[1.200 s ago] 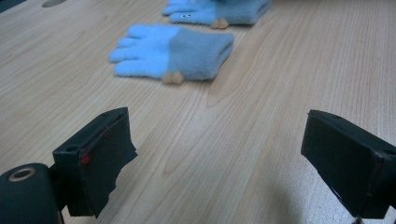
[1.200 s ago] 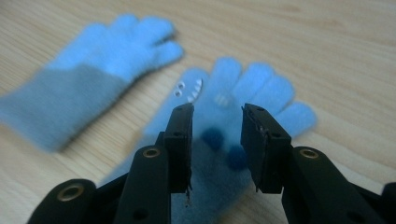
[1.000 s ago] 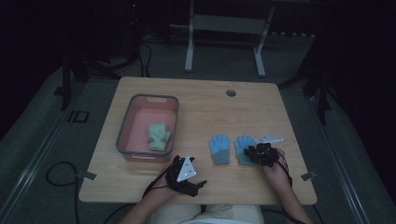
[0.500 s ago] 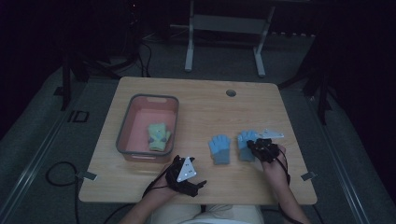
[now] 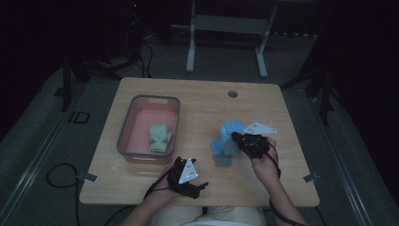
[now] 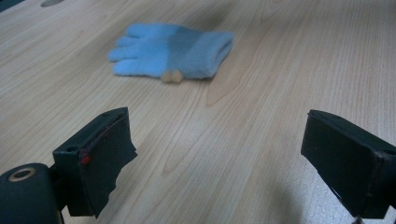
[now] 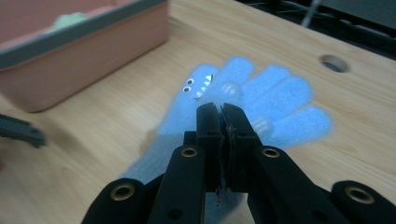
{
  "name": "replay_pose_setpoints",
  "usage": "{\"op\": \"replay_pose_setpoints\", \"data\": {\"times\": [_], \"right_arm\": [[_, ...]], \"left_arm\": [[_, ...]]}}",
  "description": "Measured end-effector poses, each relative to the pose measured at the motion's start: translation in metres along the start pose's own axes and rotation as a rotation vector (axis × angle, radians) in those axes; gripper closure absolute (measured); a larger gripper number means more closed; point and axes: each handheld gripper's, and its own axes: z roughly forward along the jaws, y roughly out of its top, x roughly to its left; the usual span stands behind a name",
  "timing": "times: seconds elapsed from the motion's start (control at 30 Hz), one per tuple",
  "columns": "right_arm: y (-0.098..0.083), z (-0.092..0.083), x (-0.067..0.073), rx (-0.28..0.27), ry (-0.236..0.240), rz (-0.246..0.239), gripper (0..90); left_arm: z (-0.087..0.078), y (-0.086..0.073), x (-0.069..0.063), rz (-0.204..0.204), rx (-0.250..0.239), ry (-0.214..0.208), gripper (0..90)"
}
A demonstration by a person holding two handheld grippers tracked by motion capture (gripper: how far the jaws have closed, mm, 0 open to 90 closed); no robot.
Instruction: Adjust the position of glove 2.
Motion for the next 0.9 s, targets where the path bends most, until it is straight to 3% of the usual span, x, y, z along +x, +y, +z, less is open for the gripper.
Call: {"op": "replay_pose_setpoints", "data": {"times": [0.13, 0.27, 0.5, 0.9], "right_arm": [[-0.002, 0.012, 0.013, 0.027, 0.048, -0.024, 86.6], [-0.011, 0.023, 0.02, 0.059, 0.054, -0.035, 86.6], [-0.021, 0.036, 0.01, 0.14, 0.098, -0.038, 86.6], [-0.029, 0.053, 0.003, 0.184, 0.135, -0.017, 86.4]], "left_arm": [[-0.001, 0.0, 0.0, 0.003, 0.0, -0.001, 8.7], [-0.001, 0.0, 0.001, 0.003, -0.002, -0.001, 8.7], [0.0, 0.0, 0.0, 0.004, -0.004, -0.002, 8.7], [-0.001, 0.0, 0.001, -0.003, -0.015, -0.005, 8.7]]}}
